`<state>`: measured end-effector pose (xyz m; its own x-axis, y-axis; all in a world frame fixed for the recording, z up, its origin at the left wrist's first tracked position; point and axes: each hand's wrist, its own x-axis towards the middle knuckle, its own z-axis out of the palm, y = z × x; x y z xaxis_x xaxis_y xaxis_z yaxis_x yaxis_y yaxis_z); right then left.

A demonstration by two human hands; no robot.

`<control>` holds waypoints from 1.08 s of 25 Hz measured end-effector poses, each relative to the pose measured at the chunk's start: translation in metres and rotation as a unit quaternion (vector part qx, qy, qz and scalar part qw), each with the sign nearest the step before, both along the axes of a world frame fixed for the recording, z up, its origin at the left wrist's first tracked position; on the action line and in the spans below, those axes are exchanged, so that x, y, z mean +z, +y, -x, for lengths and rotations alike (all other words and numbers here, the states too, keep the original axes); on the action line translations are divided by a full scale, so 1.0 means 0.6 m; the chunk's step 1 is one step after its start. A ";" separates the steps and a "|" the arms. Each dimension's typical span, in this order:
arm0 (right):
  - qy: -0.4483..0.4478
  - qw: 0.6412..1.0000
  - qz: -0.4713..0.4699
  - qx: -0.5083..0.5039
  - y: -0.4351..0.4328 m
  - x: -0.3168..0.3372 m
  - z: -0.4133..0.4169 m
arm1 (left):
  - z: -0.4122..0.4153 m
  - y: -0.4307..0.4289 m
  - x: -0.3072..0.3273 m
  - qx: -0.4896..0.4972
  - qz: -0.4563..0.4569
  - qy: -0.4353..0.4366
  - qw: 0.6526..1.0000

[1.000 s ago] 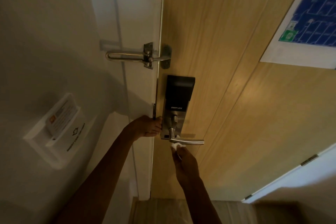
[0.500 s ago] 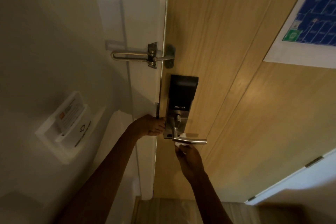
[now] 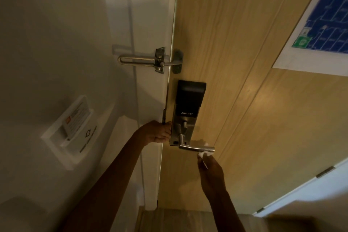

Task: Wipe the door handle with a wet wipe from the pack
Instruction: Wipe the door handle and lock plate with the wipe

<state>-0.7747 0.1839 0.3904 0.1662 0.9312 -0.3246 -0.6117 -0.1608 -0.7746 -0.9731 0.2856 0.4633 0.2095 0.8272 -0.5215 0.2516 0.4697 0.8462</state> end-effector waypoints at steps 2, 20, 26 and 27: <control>-0.031 0.999 0.026 0.032 0.009 -0.002 0.035 | 0.000 0.004 -0.004 0.009 0.006 -0.005 1.000; -0.066 0.982 0.134 -0.114 0.018 0.036 0.106 | -0.004 0.016 -0.022 0.031 0.026 -0.011 0.999; -0.084 0.979 0.158 -0.100 0.032 0.037 0.109 | -0.005 0.014 -0.018 0.030 0.029 -0.001 0.999; -0.087 0.979 0.159 -0.094 0.033 0.037 0.115 | -0.004 0.013 -0.017 0.027 0.030 -0.003 0.999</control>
<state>-0.8438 0.2038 0.4129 0.4035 0.7351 -0.5448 -0.5177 -0.3075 -0.7984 -0.9707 0.2932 0.4531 0.1679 0.8049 -0.5692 0.2201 0.5322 0.8175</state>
